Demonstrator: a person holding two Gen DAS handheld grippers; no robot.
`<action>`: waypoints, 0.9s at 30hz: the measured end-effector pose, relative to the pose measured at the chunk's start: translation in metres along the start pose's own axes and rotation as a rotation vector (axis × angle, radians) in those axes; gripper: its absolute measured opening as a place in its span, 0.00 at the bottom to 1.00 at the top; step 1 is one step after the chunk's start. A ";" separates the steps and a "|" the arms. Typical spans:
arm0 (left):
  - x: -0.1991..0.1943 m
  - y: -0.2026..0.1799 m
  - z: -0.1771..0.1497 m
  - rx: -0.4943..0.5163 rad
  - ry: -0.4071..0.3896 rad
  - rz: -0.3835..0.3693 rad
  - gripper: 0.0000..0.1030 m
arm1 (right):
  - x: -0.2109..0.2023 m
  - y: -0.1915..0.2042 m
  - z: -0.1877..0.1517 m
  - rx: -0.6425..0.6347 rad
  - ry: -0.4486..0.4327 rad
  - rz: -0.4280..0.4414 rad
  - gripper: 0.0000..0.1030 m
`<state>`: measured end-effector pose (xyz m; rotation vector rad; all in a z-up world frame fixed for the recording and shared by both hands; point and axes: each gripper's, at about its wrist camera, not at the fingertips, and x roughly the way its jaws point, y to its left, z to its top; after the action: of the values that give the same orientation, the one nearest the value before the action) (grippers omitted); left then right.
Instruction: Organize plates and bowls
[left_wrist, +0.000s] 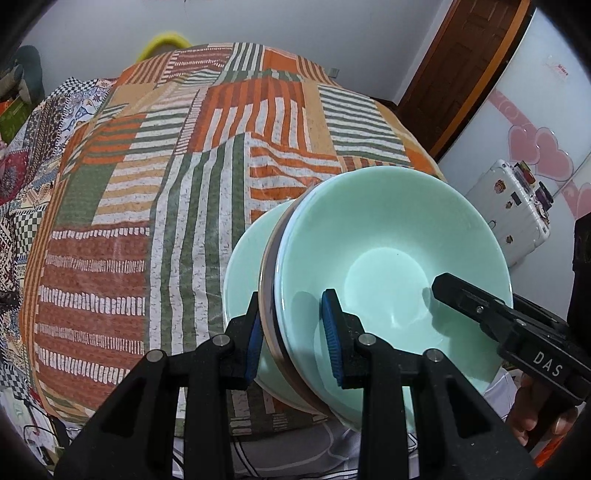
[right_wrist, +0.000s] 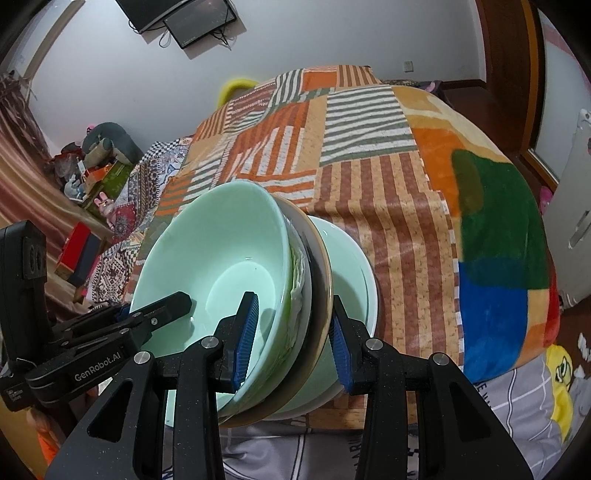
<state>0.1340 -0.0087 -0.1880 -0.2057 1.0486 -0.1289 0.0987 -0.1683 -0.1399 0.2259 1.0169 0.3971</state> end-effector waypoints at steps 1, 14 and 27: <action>0.001 0.001 0.000 -0.003 0.004 -0.001 0.29 | 0.001 -0.001 0.000 0.002 0.004 0.000 0.33; 0.013 0.004 0.002 -0.005 0.022 0.003 0.29 | 0.010 -0.007 -0.001 0.023 0.034 0.003 0.33; 0.004 0.002 0.002 -0.001 -0.024 0.042 0.32 | 0.015 -0.016 -0.004 0.025 0.047 0.028 0.35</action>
<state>0.1378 -0.0075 -0.1912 -0.1856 1.0286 -0.0880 0.1053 -0.1764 -0.1595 0.2548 1.0659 0.4166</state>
